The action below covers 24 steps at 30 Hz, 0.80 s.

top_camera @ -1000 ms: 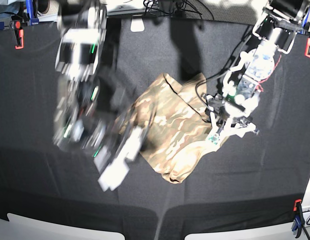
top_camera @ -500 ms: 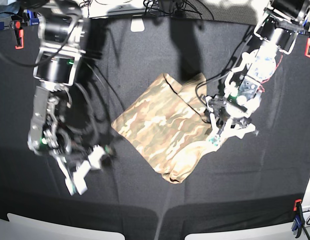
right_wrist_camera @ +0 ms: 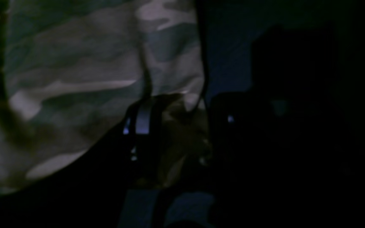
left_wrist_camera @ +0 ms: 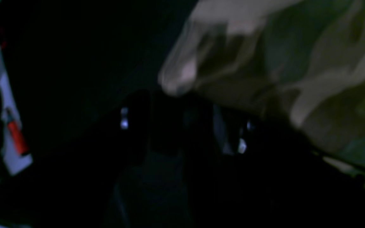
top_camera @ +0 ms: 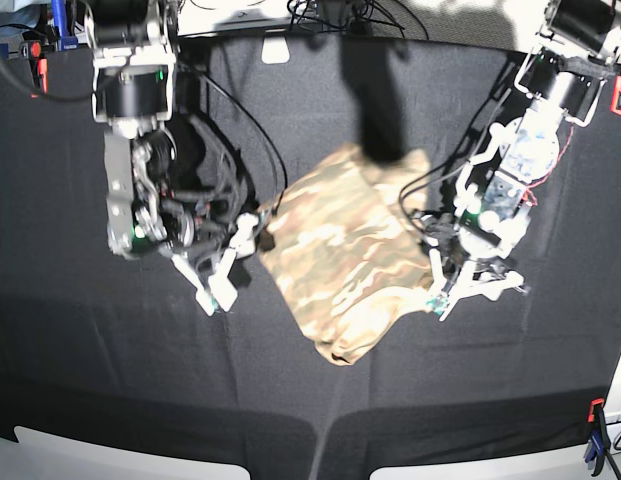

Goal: Layout the t-shirt on the table in an organized manner, then fold the t-shirt properly
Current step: 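Grasp the bundle's sides with both grippers and square it into a rectangle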

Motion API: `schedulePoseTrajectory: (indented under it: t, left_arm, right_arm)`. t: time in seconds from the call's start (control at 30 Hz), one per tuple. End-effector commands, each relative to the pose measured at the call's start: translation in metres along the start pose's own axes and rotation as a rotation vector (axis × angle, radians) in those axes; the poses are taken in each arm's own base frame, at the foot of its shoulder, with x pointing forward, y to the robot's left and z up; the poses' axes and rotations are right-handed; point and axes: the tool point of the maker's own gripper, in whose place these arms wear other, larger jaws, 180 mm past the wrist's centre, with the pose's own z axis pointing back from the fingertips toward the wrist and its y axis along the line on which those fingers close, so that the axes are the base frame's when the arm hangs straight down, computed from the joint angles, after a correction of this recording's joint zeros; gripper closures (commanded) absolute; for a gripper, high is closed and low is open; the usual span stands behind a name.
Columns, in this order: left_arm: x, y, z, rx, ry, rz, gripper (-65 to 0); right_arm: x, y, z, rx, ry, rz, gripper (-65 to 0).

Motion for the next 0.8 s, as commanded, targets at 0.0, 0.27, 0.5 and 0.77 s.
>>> schedulePoseTrajectory:
  t: [0.0, 0.27, 0.5, 0.77]
  left_arm:
    - [0.012, 0.024, 0.002, 0.059, -0.023, -0.008, -29.6]
    - [0.005, 0.085, 0.004, 0.203, 0.011, 0.015, -29.6]
    - [0.0, 0.108, 0.007, 0.246, 0.046, 0.007, -29.6]
    - [0.0, 0.091, 0.003, 0.13, 0.025, 0.1, -29.6]
  right_arm:
    - [0.02, 0.006, 0.006, 0.02, -0.056, 0.028, -24.5]
    - [0.021, 0.061, 0.002, 0.134, -0.138, -0.004, -24.5]
    - [0.032, 0.097, -0.017, 0.191, -0.161, -0.026, -24.5]
    - [0.051, 0.08, 0.008, 0.096, -0.197, 0.075, -24.5]
